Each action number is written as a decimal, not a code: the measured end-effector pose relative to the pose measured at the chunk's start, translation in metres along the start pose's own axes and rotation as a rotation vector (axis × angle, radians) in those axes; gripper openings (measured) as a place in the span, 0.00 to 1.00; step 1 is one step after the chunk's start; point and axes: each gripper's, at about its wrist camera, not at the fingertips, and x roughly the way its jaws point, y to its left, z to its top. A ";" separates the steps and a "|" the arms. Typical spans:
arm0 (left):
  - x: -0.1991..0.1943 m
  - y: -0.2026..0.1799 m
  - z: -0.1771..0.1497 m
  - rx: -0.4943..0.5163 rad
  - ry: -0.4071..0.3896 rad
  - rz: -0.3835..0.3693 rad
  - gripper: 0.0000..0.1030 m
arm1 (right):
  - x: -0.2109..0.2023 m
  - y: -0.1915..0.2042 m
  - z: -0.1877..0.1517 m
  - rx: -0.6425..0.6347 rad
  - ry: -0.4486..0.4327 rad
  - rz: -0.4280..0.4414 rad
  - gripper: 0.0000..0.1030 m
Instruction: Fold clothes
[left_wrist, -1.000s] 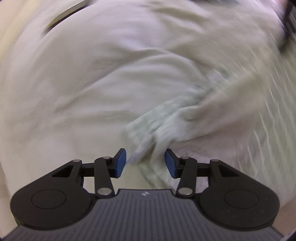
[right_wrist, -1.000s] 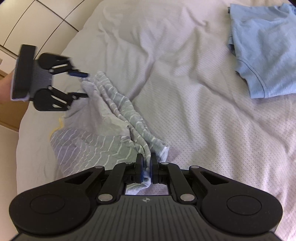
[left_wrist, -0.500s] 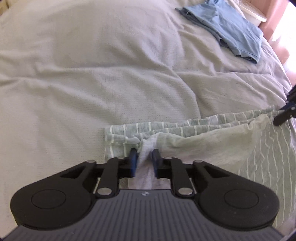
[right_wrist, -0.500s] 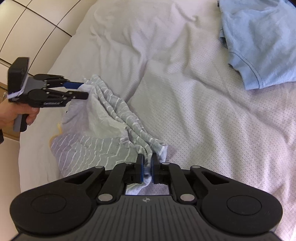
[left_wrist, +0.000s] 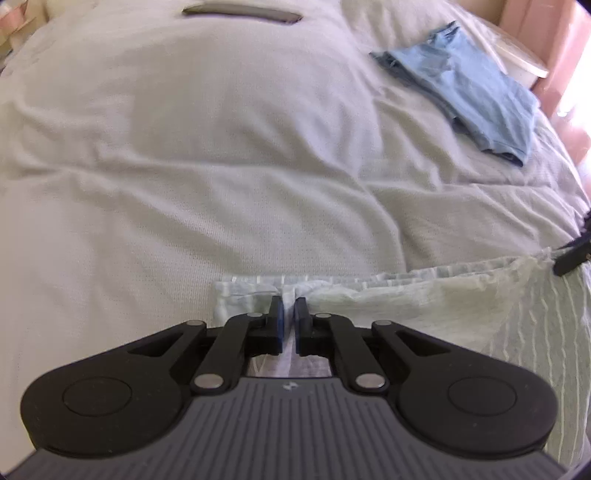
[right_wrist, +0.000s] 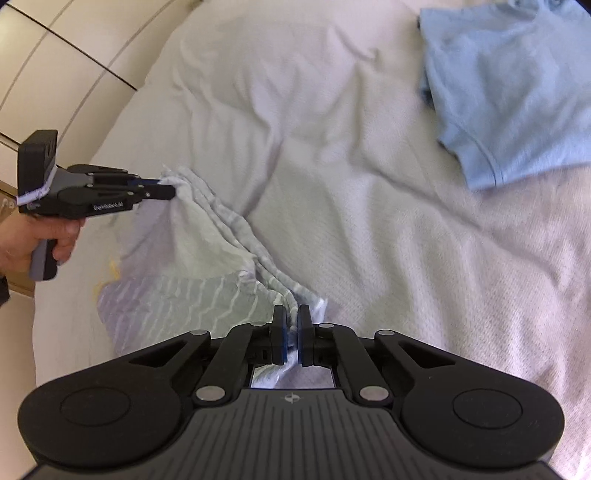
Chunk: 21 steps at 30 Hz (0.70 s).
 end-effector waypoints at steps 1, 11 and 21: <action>0.004 0.001 -0.001 -0.006 0.007 0.002 0.04 | 0.000 0.001 -0.001 -0.010 0.004 0.001 0.03; -0.037 0.026 -0.015 -0.091 -0.033 0.110 0.22 | -0.017 -0.017 -0.002 0.021 -0.053 -0.133 0.13; -0.035 -0.014 -0.065 -0.173 0.010 0.056 0.21 | -0.008 -0.008 -0.014 0.138 0.012 0.015 0.37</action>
